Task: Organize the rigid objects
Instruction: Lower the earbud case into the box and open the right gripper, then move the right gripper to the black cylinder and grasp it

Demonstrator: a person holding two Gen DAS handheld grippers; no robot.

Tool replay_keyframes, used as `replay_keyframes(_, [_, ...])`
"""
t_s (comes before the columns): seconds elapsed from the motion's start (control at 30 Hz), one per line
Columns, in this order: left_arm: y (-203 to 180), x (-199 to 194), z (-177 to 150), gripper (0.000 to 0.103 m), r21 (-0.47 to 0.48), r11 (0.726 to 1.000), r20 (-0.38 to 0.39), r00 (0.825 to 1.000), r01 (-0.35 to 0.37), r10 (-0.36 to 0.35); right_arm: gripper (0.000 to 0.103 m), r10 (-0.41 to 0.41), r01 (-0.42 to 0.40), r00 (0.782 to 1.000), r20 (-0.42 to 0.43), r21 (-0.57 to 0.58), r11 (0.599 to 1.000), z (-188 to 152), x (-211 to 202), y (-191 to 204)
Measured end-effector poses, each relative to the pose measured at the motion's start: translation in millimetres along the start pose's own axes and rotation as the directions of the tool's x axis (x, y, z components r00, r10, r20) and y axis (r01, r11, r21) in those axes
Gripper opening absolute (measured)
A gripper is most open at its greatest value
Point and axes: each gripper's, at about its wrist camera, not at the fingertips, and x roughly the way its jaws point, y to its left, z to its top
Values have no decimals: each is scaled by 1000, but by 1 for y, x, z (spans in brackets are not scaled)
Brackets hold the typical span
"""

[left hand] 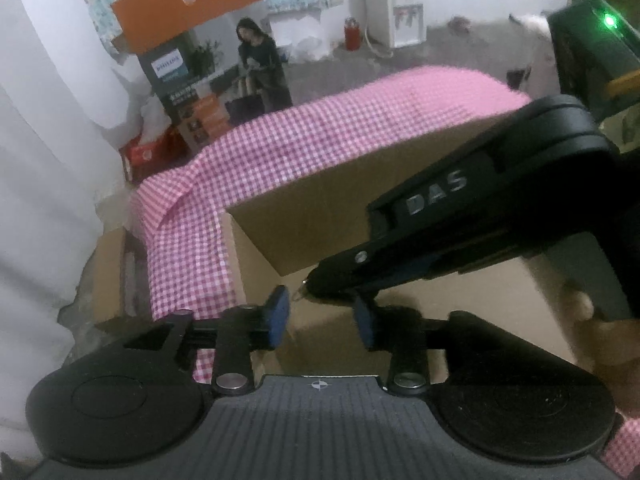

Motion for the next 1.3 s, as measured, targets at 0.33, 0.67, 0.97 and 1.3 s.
replay_keyframes(0.33, [-4,-77,-21,64,-13,999,153,988,35,-33,26,53,-34,989,139,-133,991,-44,-99,35])
replay_keyframes(0.67, [-42,-140,-75,82,62,991,277,952,116,-128,27,139,-62,953,269,-273,960,-154,-208,42])
replay_keyframes(0.97, [-106,-115,-130,85,158,962,235,938,224,-257,27,46,-19,948,315,-89,996,-234,-227,-42])
replay_keyframes(1.3, [-166,-60,-159,58,217,936,114,945,278,-307,27,-93,50,946,309,144,988,-262,-190,-123])
